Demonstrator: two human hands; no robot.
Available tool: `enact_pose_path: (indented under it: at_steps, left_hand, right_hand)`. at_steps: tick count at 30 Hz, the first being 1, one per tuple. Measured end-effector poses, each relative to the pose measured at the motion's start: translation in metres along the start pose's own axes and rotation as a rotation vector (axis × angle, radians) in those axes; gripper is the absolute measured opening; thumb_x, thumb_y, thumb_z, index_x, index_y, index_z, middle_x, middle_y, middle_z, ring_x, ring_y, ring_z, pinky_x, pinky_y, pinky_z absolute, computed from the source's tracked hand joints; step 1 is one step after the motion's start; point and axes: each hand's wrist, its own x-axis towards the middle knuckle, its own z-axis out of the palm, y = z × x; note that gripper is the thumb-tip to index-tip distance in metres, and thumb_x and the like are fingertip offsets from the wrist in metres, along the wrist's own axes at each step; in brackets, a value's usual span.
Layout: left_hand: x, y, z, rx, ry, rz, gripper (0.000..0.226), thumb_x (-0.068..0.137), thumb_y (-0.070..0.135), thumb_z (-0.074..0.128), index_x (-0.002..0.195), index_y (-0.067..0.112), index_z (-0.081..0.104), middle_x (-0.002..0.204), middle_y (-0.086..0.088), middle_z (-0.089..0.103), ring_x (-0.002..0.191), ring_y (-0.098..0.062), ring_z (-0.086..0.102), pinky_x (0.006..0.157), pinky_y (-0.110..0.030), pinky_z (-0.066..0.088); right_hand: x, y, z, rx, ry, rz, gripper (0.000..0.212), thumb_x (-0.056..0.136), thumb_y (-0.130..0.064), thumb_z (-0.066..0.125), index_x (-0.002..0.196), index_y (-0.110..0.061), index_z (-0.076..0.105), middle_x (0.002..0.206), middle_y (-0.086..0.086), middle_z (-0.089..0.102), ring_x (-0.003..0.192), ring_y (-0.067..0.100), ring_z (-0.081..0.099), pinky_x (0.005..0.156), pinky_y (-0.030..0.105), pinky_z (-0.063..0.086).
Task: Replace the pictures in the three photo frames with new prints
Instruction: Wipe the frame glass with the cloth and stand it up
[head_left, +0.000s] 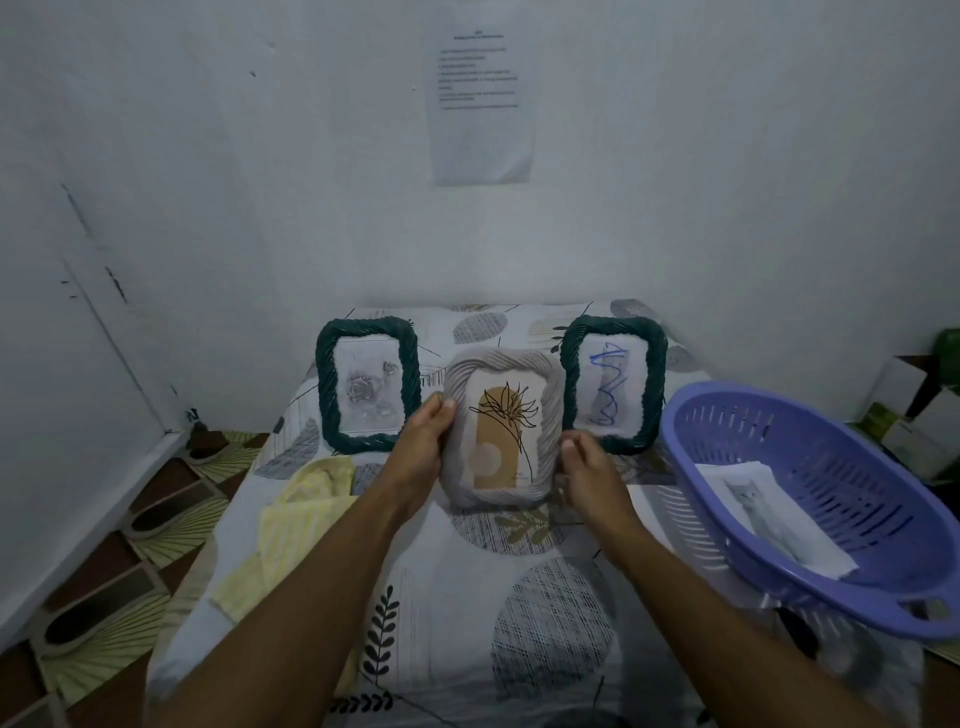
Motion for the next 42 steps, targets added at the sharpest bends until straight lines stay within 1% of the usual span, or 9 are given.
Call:
enact_pose_path:
  at_steps: [4, 8, 12, 17, 26, 32, 36, 39, 42]
  left_hand:
    - [0.023, 0.01, 0.002, -0.009, 0.032, 0.01, 0.025, 0.101, 0.021, 0.041, 0.108, 0.016, 0.065, 0.107, -0.009, 0.072, 0.097, -0.024, 0.069, 0.077, -0.034, 0.057]
    - [0.042, 0.009, 0.0, -0.055, 0.061, 0.016, 0.021, 0.102, 0.016, 0.04, 0.103, 0.011, 0.061, 0.107, -0.014, 0.069, 0.097, -0.028, 0.065, 0.09, -0.042, 0.053]
    - [0.05, 0.002, 0.004, -0.103, 0.064, 0.013, 0.019, 0.101, 0.012, 0.039, 0.088, 0.012, 0.054, 0.084, -0.004, 0.071, 0.076, -0.017, 0.067, 0.065, -0.029, 0.056]
    - [0.067, 0.001, 0.004, -0.07, 0.077, 0.017, 0.023, 0.099, 0.013, 0.04, 0.099, 0.011, 0.063, 0.1, -0.011, 0.066, 0.091, -0.02, 0.061, 0.086, -0.036, 0.05]
    - [0.088, -0.002, -0.002, -0.076, 0.107, 0.021, 0.032, 0.096, 0.014, 0.042, 0.084, 0.021, 0.071, 0.082, -0.002, 0.062, 0.077, -0.015, 0.054, 0.071, -0.029, 0.044]
    - [0.087, -0.006, -0.006, -0.033, 0.15, 0.013, 0.032, 0.097, 0.016, 0.041, 0.087, 0.019, 0.071, 0.092, -0.009, 0.066, 0.089, -0.024, 0.059, 0.083, -0.04, 0.048]
    - [0.079, -0.004, -0.006, 0.14, 0.227, 0.005, 0.023, 0.098, 0.021, 0.041, 0.093, 0.012, 0.061, 0.1, -0.02, 0.063, 0.09, -0.028, 0.06, 0.087, -0.051, 0.05]
    - [0.066, -0.006, -0.004, 0.342, 0.315, 0.065, 0.016, 0.099, 0.024, 0.043, 0.1, 0.023, 0.059, 0.1, -0.006, 0.065, 0.091, -0.021, 0.06, 0.076, -0.037, 0.051]
    - [0.047, -0.01, -0.003, 0.491, 0.325, 0.126, 0.032, 0.098, 0.023, 0.046, 0.129, 0.021, 0.051, 0.123, 0.001, 0.06, 0.108, -0.019, 0.057, 0.093, -0.042, 0.051]
  right_hand:
    - [-0.011, 0.033, -0.003, -0.351, 0.029, -0.251, 0.025, 0.102, -0.022, 0.038, 0.12, -0.022, 0.056, 0.112, -0.006, 0.062, 0.099, 0.007, 0.058, 0.081, 0.023, 0.046]
    - [-0.016, 0.048, 0.001, -0.608, 0.038, -0.361, 0.02, 0.099, -0.023, 0.04, 0.109, -0.026, 0.056, 0.106, -0.008, 0.056, 0.093, 0.009, 0.054, 0.081, 0.029, 0.047]
    - [-0.016, 0.05, 0.006, -0.836, 0.017, -0.446, 0.021, 0.094, -0.023, 0.044, 0.108, -0.019, 0.059, 0.111, -0.003, 0.05, 0.092, 0.016, 0.05, 0.084, 0.031, 0.045]
    - [-0.016, 0.049, 0.006, -0.843, 0.024, -0.466, 0.017, 0.093, -0.023, 0.046, 0.104, -0.019, 0.059, 0.11, -0.002, 0.051, 0.091, 0.015, 0.049, 0.082, 0.029, 0.043]
    - [-0.011, 0.053, 0.007, -0.842, 0.034, -0.454, 0.014, 0.093, -0.026, 0.044, 0.099, -0.024, 0.056, 0.104, -0.007, 0.047, 0.085, 0.011, 0.045, 0.077, 0.027, 0.041]
    - [-0.01, 0.055, 0.007, -0.829, 0.035, -0.45, 0.011, 0.092, -0.028, 0.046, 0.097, -0.025, 0.055, 0.101, -0.008, 0.047, 0.083, 0.011, 0.044, 0.076, 0.027, 0.041]
    - [-0.01, 0.056, 0.007, -0.822, 0.04, -0.444, 0.012, 0.092, -0.031, 0.047, 0.098, -0.026, 0.055, 0.101, -0.009, 0.046, 0.083, 0.01, 0.045, 0.076, 0.028, 0.043]
    - [-0.01, 0.056, 0.006, -0.821, 0.035, -0.443, 0.013, 0.092, -0.031, 0.047, 0.099, -0.025, 0.056, 0.101, -0.009, 0.046, 0.083, 0.011, 0.045, 0.076, 0.029, 0.044]
    - [-0.011, 0.056, 0.006, -0.814, 0.032, -0.444, 0.013, 0.092, -0.029, 0.047, 0.098, -0.023, 0.057, 0.101, -0.007, 0.047, 0.082, 0.011, 0.046, 0.075, 0.03, 0.045]
